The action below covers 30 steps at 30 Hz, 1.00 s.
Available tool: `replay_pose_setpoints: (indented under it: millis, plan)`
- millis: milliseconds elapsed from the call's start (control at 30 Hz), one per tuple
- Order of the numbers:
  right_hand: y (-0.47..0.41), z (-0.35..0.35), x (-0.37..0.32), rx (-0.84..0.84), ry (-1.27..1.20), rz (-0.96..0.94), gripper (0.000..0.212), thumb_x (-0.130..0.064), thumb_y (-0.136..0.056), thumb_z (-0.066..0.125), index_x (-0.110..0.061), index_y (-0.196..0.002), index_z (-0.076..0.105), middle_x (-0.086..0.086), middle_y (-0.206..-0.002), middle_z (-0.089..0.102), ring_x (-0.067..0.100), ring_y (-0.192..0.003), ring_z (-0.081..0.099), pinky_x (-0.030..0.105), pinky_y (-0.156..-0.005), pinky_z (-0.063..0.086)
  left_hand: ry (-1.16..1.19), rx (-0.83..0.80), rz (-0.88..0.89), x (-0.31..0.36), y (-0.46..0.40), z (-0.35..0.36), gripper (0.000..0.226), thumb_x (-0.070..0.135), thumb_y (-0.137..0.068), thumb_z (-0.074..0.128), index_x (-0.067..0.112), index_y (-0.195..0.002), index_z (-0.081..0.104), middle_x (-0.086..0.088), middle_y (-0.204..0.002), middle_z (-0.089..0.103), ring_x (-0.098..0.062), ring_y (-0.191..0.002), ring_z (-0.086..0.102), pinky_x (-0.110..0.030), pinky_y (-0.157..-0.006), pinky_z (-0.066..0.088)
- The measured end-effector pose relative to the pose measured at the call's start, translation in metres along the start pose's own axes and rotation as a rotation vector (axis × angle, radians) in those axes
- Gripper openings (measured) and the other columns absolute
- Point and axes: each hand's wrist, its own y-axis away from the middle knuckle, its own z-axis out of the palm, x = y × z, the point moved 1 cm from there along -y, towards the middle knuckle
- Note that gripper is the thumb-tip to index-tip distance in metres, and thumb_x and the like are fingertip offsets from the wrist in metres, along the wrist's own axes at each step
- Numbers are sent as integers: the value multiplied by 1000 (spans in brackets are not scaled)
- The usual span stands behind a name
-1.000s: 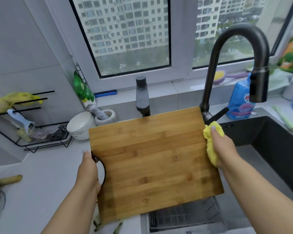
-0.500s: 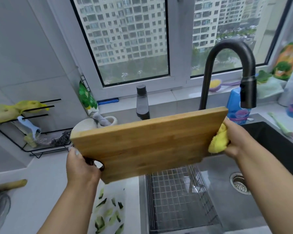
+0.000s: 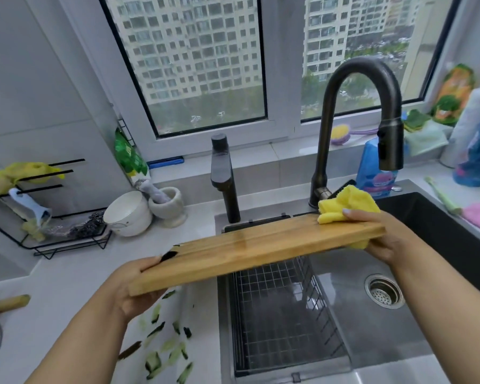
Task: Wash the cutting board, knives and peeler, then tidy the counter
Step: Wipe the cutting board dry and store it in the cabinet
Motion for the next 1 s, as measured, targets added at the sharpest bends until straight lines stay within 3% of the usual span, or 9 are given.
replay_pose_setpoints:
  millis: [67,167,267,367,500,600,733,900,1000]
  plan:
    - [4,2,1,8,160,25,71,-23,-52,89,-6,-115,60,10,-89,70,22,-74,64,33,-64,54,-63,33,-31,-10,-4,-2,27,16,-99,45,-1,-110,63,-15,-83,71,-22,-56,69,-28,-47,57]
    - [3,0,5,51,385,61,36,-11,-78,74,-14,-111,61,4,-93,67,17,-78,63,25,-60,51,-165,85,-26,-27,-15,-8,27,15,-99,47,-4,-113,61,-20,-86,69,-26,-57,69,-32,-47,57]
    - [-6,-10,19,87,539,123,53,-18,-68,83,-19,-116,59,4,-106,67,23,-96,63,37,-85,50,-197,61,-13,-42,-24,-10,27,13,-99,46,-1,-117,61,-23,-98,70,-31,-71,71,-38,-55,58]
    - [-11,-13,34,118,540,161,54,-16,-69,83,-22,-116,56,2,-106,64,23,-98,61,38,-88,47,-267,67,52,-55,-35,-11,27,12,-99,48,4,-122,61,-21,-108,70,-34,-90,68,-41,-72,56]
    - [-21,-16,50,163,566,163,59,-19,-66,86,-21,-115,56,1,-108,62,24,-103,59,44,-99,46,-321,95,79,-66,-46,-9,21,7,-99,49,10,-116,61,-16,-108,70,-30,-92,67,-37,-68,54]
    - [-25,-15,57,173,576,153,56,-18,-68,85,-21,-115,55,-1,-103,61,20,-95,58,40,-91,46,-417,128,73,-69,-54,-11,22,3,-98,51,15,-114,60,-12,-111,68,-29,-96,67,-35,-70,54]
    - [-27,-15,61,171,608,104,48,-15,-74,80,-23,-111,51,-6,-94,56,12,-83,54,32,-74,43,-739,210,64,-71,-70,-20,27,4,-93,57,14,-117,65,-7,-111,67,-29,-102,63,-42,-95,50]
    - [-29,-14,70,191,690,110,48,-15,-74,82,-21,-111,52,-4,-94,58,13,-83,55,34,-79,43,-910,319,74,-71,-87,-14,22,15,-92,56,-1,-101,68,-17,-91,62,-31,-80,56,-31,-70,41]
    - [-33,-14,74,217,737,143,52,-17,-71,84,-20,-114,54,-3,-95,58,20,-91,57,40,-87,47,-956,364,44,-72,-98,-14,20,5,-87,53,-6,-99,65,-15,-87,57,-31,-84,56,-33,-73,47]
